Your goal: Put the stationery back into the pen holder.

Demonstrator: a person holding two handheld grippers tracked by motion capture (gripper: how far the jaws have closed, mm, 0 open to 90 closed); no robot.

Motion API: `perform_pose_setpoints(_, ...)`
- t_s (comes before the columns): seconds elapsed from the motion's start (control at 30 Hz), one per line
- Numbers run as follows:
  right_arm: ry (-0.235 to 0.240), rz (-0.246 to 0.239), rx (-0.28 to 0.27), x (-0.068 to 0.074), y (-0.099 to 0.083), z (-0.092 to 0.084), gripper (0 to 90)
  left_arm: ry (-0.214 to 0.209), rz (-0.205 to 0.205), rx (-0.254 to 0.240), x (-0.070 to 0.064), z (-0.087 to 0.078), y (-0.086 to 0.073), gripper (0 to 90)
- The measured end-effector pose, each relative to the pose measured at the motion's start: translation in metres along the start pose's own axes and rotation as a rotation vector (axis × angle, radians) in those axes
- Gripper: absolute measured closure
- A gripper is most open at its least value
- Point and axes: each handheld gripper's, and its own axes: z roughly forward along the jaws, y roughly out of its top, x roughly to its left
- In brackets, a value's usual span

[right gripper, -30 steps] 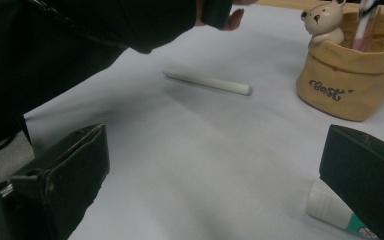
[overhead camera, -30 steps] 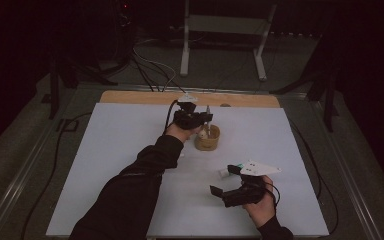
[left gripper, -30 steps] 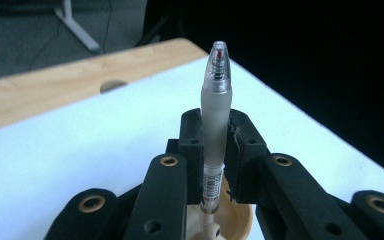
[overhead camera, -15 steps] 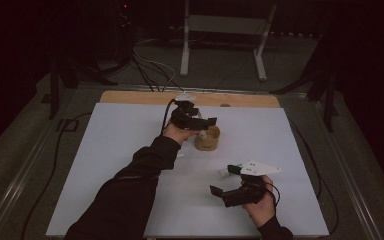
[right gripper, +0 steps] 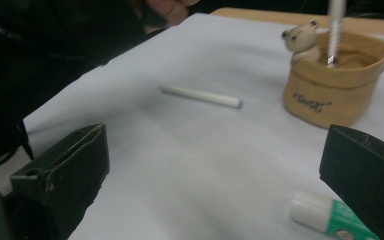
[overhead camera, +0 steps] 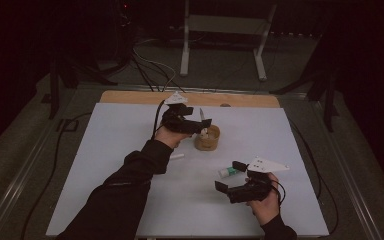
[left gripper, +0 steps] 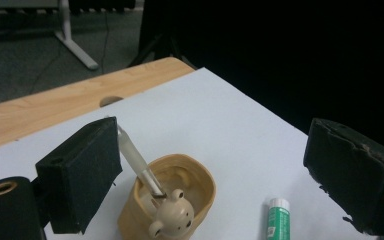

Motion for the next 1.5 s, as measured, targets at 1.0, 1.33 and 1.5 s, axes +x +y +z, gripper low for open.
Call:
perform_pose_setpoints(1.0,-0.135,0.065,-0.125,-0.032,0.018,-0.046,0.0,-0.218,0.097,0.020,-0.058,-0.010,-0.080,8.3)
perform_pose_setpoints(1.33,-0.128,0.066,-0.133,-0.032,0.018,-0.046,0.0,-0.224,0.130,0.115,-0.060,0.012,-0.104,8.3)
perform_pose_setpoints(1.5,-0.123,0.065,-0.138,-0.032,0.018,-0.047,0.0,-0.209,0.187,0.178,-0.063,0.025,-0.113,8.3)
